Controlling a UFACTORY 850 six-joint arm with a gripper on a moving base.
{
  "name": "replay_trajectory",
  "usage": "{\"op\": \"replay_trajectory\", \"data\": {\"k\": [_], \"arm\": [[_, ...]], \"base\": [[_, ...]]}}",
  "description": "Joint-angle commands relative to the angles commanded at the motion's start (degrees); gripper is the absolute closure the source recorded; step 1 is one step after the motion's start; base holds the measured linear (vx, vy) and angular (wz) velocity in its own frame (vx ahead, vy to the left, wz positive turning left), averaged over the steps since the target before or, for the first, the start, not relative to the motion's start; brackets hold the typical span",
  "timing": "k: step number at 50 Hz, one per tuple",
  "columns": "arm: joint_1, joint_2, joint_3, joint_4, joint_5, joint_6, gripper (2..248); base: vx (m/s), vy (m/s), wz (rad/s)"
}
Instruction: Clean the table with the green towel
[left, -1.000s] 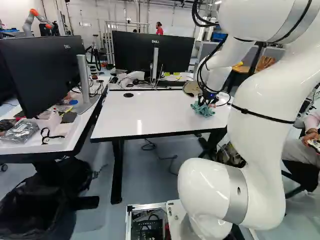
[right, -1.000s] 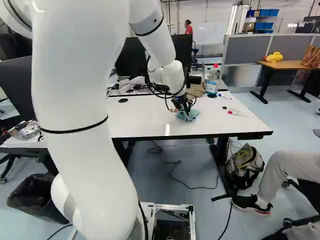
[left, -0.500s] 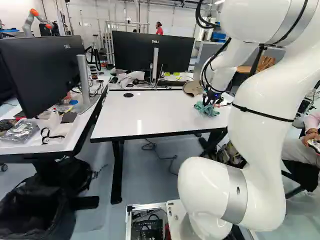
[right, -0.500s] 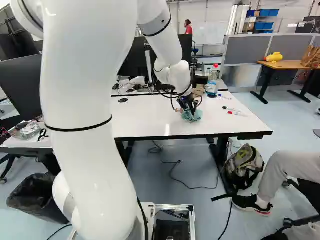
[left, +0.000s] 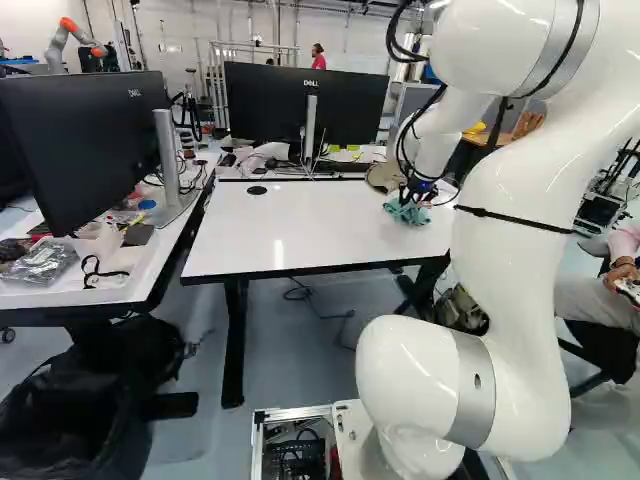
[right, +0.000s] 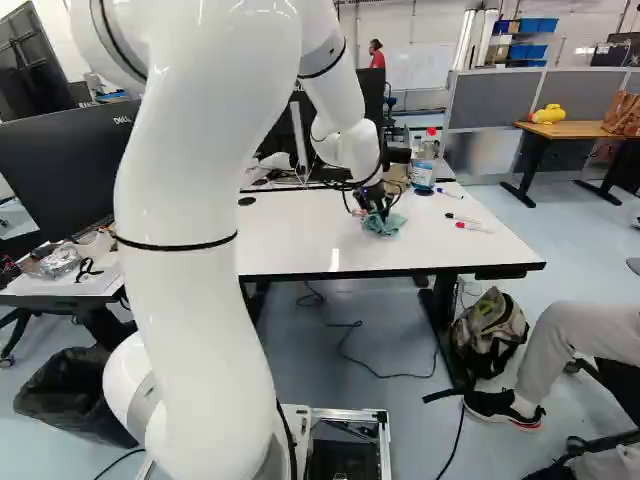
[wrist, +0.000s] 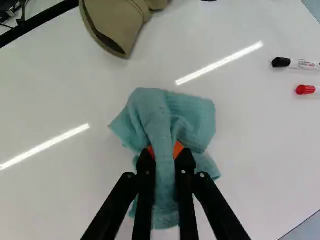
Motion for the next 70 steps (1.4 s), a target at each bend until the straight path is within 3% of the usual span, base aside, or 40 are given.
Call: {"op": "replay_trajectory", "data": {"k": [18, 37, 70], "arm": [[2.98, -0.48, -0.62, 0.0, 0.0, 0.0, 200], [3.03, 1.31, -0.16, 0.0, 0.0, 0.0, 200], [6.44, 10.82, 7.14, 0.0, 0.0, 0.0, 200]], "base": [[0.0, 0.0, 0.0], [0.0, 0.0, 0.0], [0.0, 0.0, 0.0]]}}
